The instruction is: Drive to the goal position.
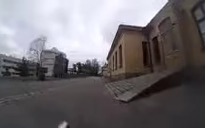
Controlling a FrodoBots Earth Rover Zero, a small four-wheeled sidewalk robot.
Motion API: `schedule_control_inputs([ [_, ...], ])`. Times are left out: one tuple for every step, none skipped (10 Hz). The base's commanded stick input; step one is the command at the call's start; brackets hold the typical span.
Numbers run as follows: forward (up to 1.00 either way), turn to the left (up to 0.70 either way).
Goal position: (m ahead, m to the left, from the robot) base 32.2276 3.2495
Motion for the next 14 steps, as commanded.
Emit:
schedule_control_inputs([
  [1.0,0.0],
  [1.0,0.0],
  [1.0,0.0],
  [1.0,0.0],
  [1.0,0.0],
  [1.0,0.0],
  [1.0,0.0],
  [1.0,0.0],
  [1.0,0.0],
  [1.0,0.0],
  [1.0,0.0],
  [1.0,0.0],
  [1.0,0.0],
  [1.0,0.0],
])
